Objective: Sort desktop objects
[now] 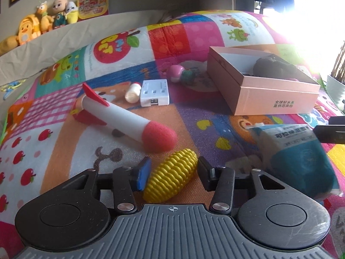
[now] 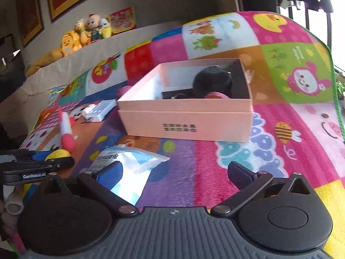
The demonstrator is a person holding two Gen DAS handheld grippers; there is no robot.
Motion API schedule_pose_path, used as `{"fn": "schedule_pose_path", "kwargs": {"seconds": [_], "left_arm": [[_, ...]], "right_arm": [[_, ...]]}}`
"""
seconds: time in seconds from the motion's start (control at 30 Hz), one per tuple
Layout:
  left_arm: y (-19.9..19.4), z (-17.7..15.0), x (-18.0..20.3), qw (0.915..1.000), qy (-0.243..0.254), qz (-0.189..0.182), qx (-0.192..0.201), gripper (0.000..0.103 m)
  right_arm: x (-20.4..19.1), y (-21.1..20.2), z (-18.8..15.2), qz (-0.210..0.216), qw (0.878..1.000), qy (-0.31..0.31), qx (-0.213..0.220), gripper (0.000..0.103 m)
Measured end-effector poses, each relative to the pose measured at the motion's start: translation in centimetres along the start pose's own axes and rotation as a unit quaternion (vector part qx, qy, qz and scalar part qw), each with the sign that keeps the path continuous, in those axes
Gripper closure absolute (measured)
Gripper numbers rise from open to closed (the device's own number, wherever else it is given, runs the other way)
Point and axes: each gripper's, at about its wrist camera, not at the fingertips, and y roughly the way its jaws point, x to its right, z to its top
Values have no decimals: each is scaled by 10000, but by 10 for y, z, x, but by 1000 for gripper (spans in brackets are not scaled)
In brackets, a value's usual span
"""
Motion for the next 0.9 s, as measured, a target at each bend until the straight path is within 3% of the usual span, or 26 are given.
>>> {"fn": "schedule_pose_path", "kwargs": {"seconds": [0.07,0.17,0.3,0.37,0.67,0.8,0.9], "left_arm": [[-6,-4,-1,9999,40,-98,10,61],[-11,-11,-1,9998,190,-3,11,59],[-21,-17,-13,9996,278,-33,0,32],[-27,-20,-18,9994,355,-10,13,27],[-23,-16,-49,9944,359,979,156,21],[-30,-11,-59,9995,171,127,225,12],[-29,-8,-52,9979,527,-169,336,8]], "right_arm": [[-12,2,5,161,9998,-118,-95,0],[-27,9,12,373,9988,-116,-308,0],[-41,7,13,374,9983,-373,-231,0],[-40,5,10,369,9982,-400,-239,0],[-18,3,-12,-424,9981,-421,-118,0],[-7,3,-18,-542,9981,-287,-58,0],[-3,4,-20,-507,9986,-171,-56,0]]}}
